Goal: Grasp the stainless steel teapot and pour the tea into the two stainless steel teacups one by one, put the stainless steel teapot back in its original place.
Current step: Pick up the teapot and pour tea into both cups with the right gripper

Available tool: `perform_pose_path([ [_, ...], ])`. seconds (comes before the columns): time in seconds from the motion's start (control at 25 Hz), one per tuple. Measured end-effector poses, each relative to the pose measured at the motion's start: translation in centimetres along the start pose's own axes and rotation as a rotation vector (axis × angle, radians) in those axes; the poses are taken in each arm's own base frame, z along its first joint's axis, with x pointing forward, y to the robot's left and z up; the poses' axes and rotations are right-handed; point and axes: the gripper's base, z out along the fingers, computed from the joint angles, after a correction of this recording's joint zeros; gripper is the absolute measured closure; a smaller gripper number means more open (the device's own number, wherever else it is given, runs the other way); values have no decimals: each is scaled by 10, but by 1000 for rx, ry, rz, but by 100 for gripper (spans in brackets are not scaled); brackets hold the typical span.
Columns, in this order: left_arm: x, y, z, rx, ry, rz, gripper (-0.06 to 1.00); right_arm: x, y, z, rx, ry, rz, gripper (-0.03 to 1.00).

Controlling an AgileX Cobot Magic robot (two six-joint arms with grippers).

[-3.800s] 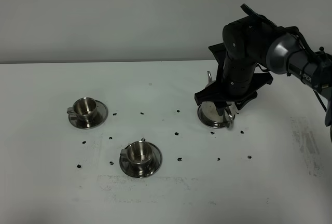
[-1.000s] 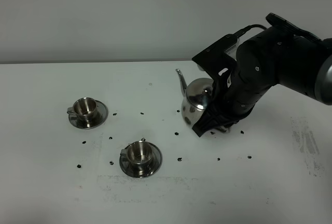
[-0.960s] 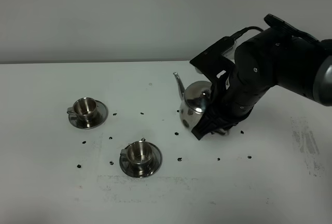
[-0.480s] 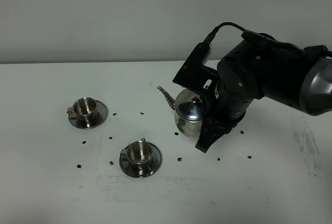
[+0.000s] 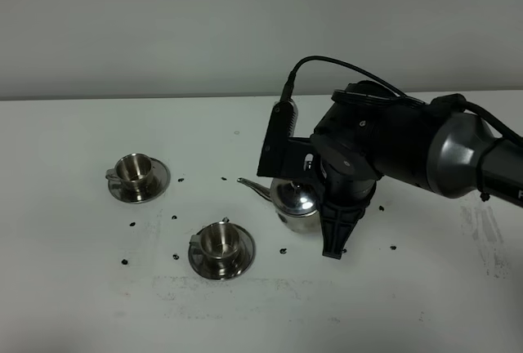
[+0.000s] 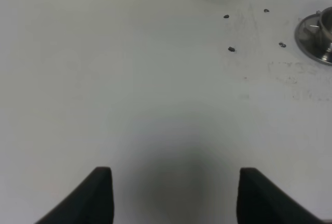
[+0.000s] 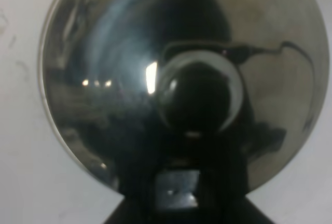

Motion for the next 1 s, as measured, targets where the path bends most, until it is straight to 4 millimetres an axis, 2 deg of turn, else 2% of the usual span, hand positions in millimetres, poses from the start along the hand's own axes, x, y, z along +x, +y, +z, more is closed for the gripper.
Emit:
perform_pose_path([
  [0.16, 0, 0, 0, 0, 0, 0, 41, -3, 3, -1, 7, -1, -98, 79],
  [0.6, 0, 0, 0, 0, 0, 0, 41, -5, -3, 1, 102, 28, -226, 79],
  [0.76, 0, 0, 0, 0, 0, 0, 41, -9, 1, 8, 106, 46, -267, 79],
  [1.0, 0, 0, 0, 0, 0, 0, 41, -18, 8, 4, 133, 32, -315, 79],
])
